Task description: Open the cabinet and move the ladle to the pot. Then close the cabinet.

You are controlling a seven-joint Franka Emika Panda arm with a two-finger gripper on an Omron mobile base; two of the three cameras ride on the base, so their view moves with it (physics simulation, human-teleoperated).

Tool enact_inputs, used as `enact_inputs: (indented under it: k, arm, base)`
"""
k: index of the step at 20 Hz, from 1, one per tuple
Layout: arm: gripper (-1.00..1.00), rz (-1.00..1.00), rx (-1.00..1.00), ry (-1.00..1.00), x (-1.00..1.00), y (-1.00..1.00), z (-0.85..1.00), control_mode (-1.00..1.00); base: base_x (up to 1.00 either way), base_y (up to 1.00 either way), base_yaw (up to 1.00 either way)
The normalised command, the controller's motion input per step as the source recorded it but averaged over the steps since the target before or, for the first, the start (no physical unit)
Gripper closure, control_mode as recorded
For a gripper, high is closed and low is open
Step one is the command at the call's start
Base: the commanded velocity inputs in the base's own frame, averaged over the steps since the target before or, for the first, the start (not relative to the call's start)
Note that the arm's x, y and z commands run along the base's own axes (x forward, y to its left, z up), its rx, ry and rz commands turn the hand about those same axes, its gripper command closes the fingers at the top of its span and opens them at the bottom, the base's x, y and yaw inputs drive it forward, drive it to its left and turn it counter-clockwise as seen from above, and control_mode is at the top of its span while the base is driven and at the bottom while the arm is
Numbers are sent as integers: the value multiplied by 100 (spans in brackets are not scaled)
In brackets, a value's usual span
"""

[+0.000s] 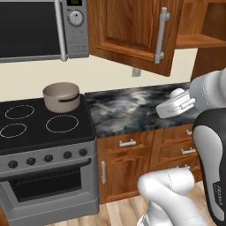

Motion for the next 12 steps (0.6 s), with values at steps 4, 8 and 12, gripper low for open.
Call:
enact_inputs:
  k: [4,8,12]
  arm:
    - [100,0,0,0,0,0,0,100]
    - [100,0,0,0,0,0,0,100]
    - [100,0,0,0,0,0,0,100]
  base:
    - [0,64,-4]
    - [0,57,-5]
    - [16,47,-4]
